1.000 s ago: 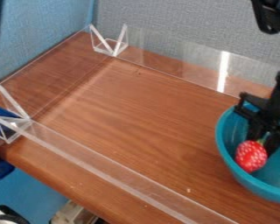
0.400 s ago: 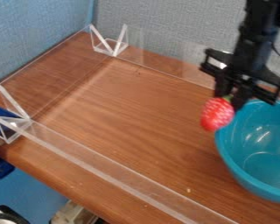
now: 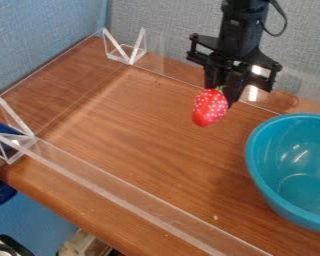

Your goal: Remove the strawberry from inside the blue bowl and put it on the table

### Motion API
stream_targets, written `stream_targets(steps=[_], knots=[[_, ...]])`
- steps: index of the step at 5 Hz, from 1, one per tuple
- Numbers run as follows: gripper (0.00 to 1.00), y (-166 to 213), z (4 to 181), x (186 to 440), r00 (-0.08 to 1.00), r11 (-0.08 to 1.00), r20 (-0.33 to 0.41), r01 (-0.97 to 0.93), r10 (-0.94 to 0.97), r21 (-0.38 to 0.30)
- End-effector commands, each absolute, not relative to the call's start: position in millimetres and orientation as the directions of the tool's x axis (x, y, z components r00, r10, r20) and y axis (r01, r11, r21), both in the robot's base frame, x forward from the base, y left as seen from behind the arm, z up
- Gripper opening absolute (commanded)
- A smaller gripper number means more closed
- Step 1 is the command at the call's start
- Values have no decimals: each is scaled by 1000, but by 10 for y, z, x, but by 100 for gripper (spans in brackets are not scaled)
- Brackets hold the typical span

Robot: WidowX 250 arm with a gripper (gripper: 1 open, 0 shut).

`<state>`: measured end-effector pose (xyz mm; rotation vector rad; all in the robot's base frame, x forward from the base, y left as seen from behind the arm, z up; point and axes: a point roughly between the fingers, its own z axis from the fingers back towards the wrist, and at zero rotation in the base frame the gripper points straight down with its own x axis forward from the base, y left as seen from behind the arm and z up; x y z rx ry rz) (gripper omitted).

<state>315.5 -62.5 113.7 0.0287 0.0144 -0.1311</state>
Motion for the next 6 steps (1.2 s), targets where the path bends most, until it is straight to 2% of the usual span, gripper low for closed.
stream_targets(steps=[1, 4, 6], knots=[[0, -641, 1063, 3156, 988, 988, -7, 152, -151, 20], [0, -605, 708, 3228, 983, 983, -34, 182, -181, 7], [0, -484, 597, 3310, 983, 984, -35, 180, -179, 5]])
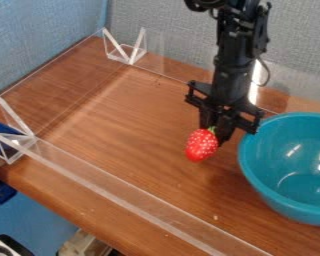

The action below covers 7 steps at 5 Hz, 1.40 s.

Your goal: Remove the strawberry from inside the blue bowl and put it on the table

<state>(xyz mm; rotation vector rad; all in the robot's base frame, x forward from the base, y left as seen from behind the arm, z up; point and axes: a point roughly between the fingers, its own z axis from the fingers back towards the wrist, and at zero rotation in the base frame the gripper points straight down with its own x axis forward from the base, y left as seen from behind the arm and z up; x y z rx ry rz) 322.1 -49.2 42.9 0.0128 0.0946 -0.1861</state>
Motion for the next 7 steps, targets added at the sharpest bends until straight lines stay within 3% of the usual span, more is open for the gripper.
stream_targets(steps=[1, 7], knots=[[0, -443, 594, 3337, 983, 983, -25, 184, -184, 5], [0, -404, 422, 3456, 971, 972, -23, 237, -237, 4]])
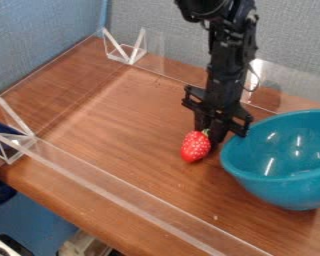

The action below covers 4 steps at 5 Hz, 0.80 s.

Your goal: Remove the strawberry from inside the blue bowl and put it on the table

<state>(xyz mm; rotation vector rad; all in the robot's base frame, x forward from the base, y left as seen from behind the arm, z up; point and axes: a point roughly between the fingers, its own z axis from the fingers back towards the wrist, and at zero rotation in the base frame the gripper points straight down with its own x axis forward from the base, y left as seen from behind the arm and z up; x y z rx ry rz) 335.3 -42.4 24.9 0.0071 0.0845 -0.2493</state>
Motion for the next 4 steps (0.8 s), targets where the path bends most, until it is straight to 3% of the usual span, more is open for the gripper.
stream_targets(steps=[1, 4], knots=[[0, -412, 400, 3474, 970, 970, -32, 243, -243, 2], [0, -444, 361, 3488, 964, 965, -54, 261, -260, 2]])
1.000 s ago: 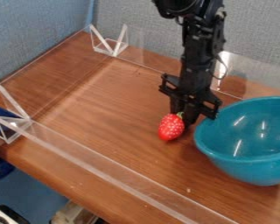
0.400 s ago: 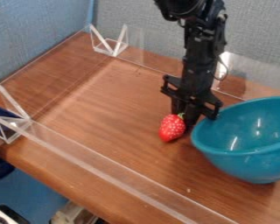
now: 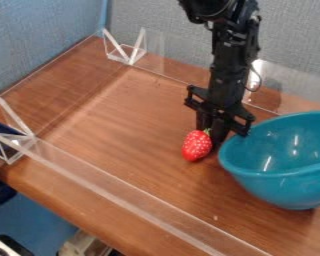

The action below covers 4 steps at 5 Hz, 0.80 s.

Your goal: Remove the strawberry from inside the blue bowl and put it on the table

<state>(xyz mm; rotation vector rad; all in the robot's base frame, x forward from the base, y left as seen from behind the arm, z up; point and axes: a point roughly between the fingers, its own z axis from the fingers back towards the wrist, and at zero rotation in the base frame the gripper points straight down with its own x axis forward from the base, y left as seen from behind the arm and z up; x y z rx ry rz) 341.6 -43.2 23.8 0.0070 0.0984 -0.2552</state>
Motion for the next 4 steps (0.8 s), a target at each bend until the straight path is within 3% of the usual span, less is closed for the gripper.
stream_targets(steps=[1, 3, 4], knots=[[0, -454, 350, 3498, 962, 964, -62, 267, -267, 2], [0, -477, 328, 3516, 957, 960, -79, 281, -280, 1], [100, -476, 320, 3519, 955, 959, -91, 284, -283, 3]])
